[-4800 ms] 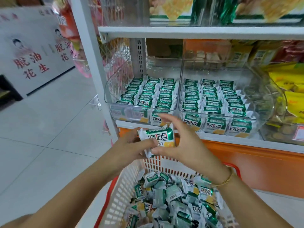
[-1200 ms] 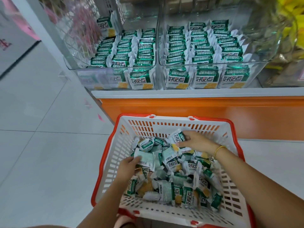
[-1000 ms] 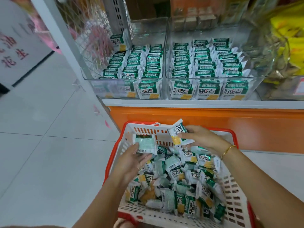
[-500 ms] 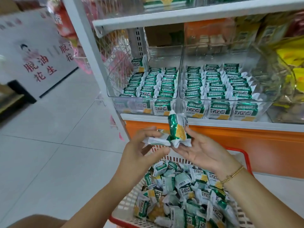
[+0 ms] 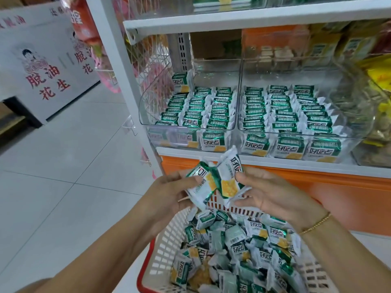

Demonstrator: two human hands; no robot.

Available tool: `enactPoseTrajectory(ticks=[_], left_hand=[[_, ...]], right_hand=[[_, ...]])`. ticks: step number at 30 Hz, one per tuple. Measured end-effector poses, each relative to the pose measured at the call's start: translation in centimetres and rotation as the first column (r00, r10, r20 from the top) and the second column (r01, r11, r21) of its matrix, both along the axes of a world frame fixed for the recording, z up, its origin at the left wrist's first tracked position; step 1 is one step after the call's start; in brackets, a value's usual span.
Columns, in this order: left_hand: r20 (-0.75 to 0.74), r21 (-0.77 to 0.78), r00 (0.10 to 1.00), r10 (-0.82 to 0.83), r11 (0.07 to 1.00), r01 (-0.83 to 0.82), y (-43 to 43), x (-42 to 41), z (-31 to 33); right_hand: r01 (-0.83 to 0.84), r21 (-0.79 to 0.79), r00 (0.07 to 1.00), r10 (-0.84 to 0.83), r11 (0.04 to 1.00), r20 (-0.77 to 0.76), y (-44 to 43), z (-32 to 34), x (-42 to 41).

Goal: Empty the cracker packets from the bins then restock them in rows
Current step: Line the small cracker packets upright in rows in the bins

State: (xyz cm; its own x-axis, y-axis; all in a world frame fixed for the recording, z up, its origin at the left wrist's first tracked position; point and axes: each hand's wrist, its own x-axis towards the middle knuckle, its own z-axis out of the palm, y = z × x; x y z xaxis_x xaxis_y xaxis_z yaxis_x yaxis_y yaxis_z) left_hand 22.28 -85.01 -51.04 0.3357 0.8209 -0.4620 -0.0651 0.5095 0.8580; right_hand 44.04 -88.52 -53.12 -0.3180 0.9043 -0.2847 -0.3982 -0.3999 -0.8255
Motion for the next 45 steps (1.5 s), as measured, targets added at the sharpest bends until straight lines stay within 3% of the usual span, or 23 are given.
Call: enactPoseTrajectory(ticks=[1,3,6,12,16,20,23,27,31,35,38,40,42,43,45], left_hand=[[0.011,0.000,1.000,0.019,1.000,-0.019,0.5,0.0,0.0],[0.032,-0.018,0.998,0.048,0.999,-0.048,1.6,0.1,-0.2],[0.064,-0.023,0.997,0.046,0.999,-0.045,2.9,0.5,-0.3],[0.013,0.049,0.994,-0.106,0.993,0.105,5.1,1.2,0.0],[0.104,0.047,0.974,-0.199,0.980,0.195,6.4,1.5,1.0],[-0.101,0.177,0.954,-0.282,0.939,0.296,7.1,1.0,1.7],[-0.101,0.221,0.959,-0.264,0.934,0.280,8.0,0.4,2.1],[-0.172,0.341,0.975,-0.140,0.920,0.192,10.2,-0.7,2.0],[-0.222,0.487,0.971,0.094,0.873,0.027,12.1,-1.3,2.0],[-0.151,0.590,0.962,0.228,0.802,-0.097,13.6,-1.8,2.0],[-0.104,0.586,0.962,0.251,0.797,-0.144,14.8,-1.8,1.8],[-0.087,0.547,0.953,0.292,0.813,-0.199,15.3,-1.9,1.7],[-0.204,0.636,0.905,0.374,0.753,-0.167,15.3,-2.3,1.1],[-0.303,0.723,0.859,0.413,0.687,-0.075,15.2,-2.6,0.7],[-0.458,0.821,0.753,0.472,0.549,0.156,14.9,-2.8,0.1]], right_hand=[[-0.063,0.062,0.981,0.051,0.996,0.186,0.3,0.8,0.3],[-0.195,0.121,0.838,0.101,0.973,0.536,1.2,2.7,0.9],[-0.320,0.135,0.636,0.107,0.938,0.764,2.9,5.5,1.2],[-0.453,0.154,0.415,0.055,0.878,0.908,5.8,8.6,0.0],[-0.413,0.192,0.382,-0.022,0.890,0.924,7.9,9.3,-0.9],[-0.401,0.286,0.361,-0.136,0.870,0.922,9.9,8.7,-2.0],[-0.450,0.254,0.304,-0.120,0.856,0.945,11.7,9.1,-2.4],[-0.472,0.095,0.348,0.086,0.876,0.934,14.2,10.4,-3.2],[-0.463,0.058,0.376,0.137,0.884,0.917,16.7,11.3,-4.1],[-0.450,0.041,0.516,0.222,0.892,0.827,19.0,11.4,-4.9],[-0.409,0.018,0.637,0.271,0.913,0.722,20.8,10.7,-5.2],[-0.351,0.028,0.696,0.242,0.936,0.676,22.5,10.1,-5.1],[-0.204,0.050,0.742,0.122,0.978,0.659,24.6,9.6,-4.7],[-0.121,0.080,0.731,0.034,0.989,0.681,25.8,9.5,-4.6],[-0.022,0.177,0.607,-0.128,0.984,0.784,28.3,9.2,-4.5]])
